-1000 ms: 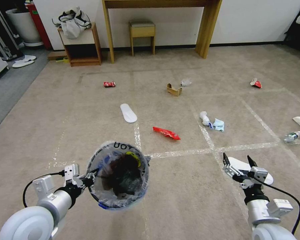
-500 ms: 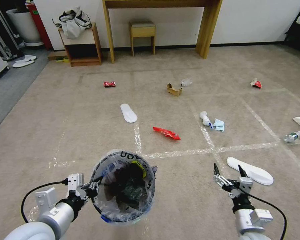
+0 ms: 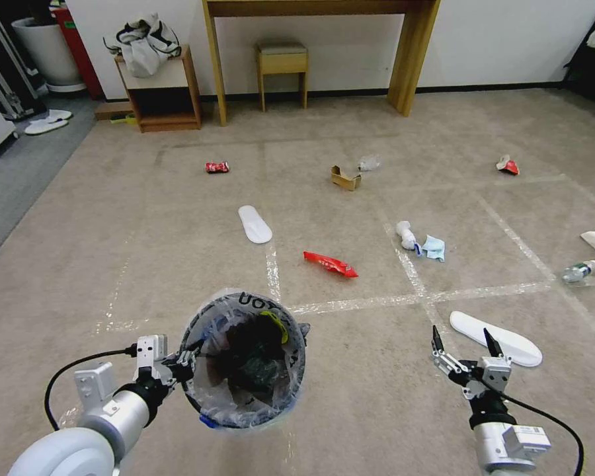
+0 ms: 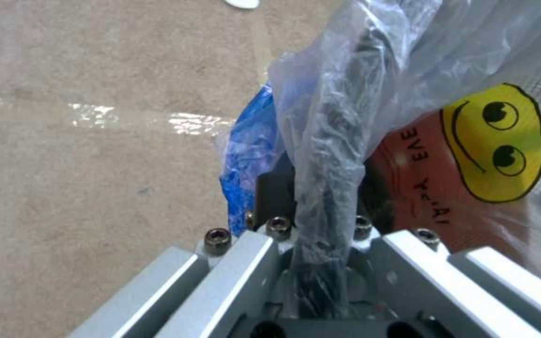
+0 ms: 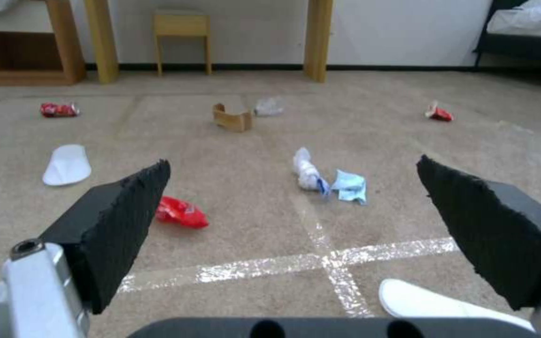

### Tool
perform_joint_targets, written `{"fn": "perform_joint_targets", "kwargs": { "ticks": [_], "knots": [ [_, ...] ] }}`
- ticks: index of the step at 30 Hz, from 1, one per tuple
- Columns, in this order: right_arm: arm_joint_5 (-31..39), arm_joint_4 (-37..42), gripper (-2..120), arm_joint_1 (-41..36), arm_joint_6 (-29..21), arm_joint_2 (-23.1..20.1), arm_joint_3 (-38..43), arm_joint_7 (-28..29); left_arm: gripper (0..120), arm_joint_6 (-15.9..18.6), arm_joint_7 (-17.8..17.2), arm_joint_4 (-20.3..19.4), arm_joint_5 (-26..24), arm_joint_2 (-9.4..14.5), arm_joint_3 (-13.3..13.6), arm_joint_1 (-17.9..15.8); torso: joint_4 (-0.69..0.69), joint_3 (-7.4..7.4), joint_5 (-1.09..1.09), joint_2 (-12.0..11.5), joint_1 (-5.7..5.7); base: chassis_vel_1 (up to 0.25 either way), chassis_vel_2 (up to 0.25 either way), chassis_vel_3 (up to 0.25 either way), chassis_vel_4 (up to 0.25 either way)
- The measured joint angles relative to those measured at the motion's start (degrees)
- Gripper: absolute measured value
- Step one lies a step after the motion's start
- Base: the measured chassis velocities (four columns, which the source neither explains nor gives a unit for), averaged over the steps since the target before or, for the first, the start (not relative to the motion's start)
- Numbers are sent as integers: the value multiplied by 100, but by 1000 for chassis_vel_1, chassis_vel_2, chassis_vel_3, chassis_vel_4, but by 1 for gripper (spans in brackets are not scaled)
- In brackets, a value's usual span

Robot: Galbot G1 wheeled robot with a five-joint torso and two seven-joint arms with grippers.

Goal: Pick up the trash bin and place the garbage on the floor into it.

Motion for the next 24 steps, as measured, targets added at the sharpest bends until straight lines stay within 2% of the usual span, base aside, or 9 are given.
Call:
{"fn": "perform_joint_targets", "kwargs": {
  "ticks": [7,10,12,16,24],
  "knots": [
    [-97,0,100,-41,94,122,-102,-63,0,-153,152,25,122,-44,-46,72,0,0,0,0,0,0,0,0,0],
    [-134,27,100,-80,109,164,-153,-86,0,-183,340,24,286,-113,-60,77,0,0,1,0,0,0,0,0,0],
    [-120,78,100,-109,111,71,-154,-87,0,-199,429,22,507,-219,-35,50,0,0,0,0,0,0,0,0,0],
    [44,131,100,-60,29,-199,-123,-81,0,-219,484,48,634,-386,-26,-11,1,0,0,0,0,0,0,0,0],
    [78,106,100,-165,120,-202,-77,-90,0,-257,646,106,787,-400,-59,12,0,0,0,0,0,-16,-17,-14,-21]
  ]
}}
